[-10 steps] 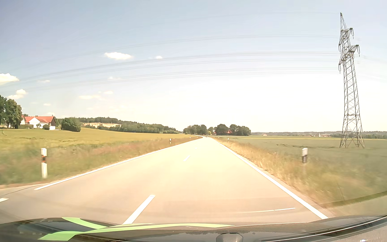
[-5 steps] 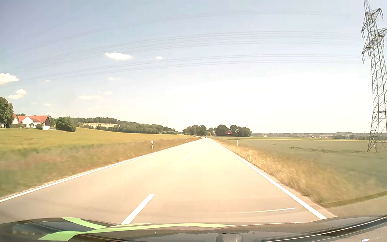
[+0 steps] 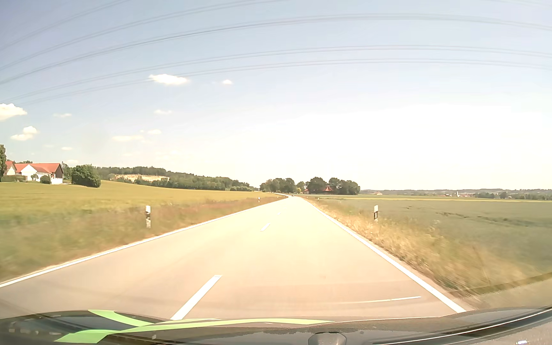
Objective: Follow the waypoints while adhering to traffic rules and regulations
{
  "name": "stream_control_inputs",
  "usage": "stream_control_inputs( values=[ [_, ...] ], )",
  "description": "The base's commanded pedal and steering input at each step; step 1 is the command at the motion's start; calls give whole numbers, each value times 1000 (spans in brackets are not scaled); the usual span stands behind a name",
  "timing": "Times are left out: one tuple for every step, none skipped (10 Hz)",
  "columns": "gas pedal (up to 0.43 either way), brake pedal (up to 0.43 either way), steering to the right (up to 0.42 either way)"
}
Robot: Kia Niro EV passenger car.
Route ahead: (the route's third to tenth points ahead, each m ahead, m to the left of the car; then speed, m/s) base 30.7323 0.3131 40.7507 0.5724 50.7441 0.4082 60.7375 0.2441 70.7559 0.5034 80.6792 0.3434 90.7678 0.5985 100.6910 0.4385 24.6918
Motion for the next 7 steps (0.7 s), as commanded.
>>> stream_control_inputs(
  values=[
    [220, 0, 0],
    [220, 0, 0],
    [220, 0, 0],
    [220, 0, 0],
    [220, 0, 0],
    [220, 0, 1],
    [220, 0, 0]
  ],
)
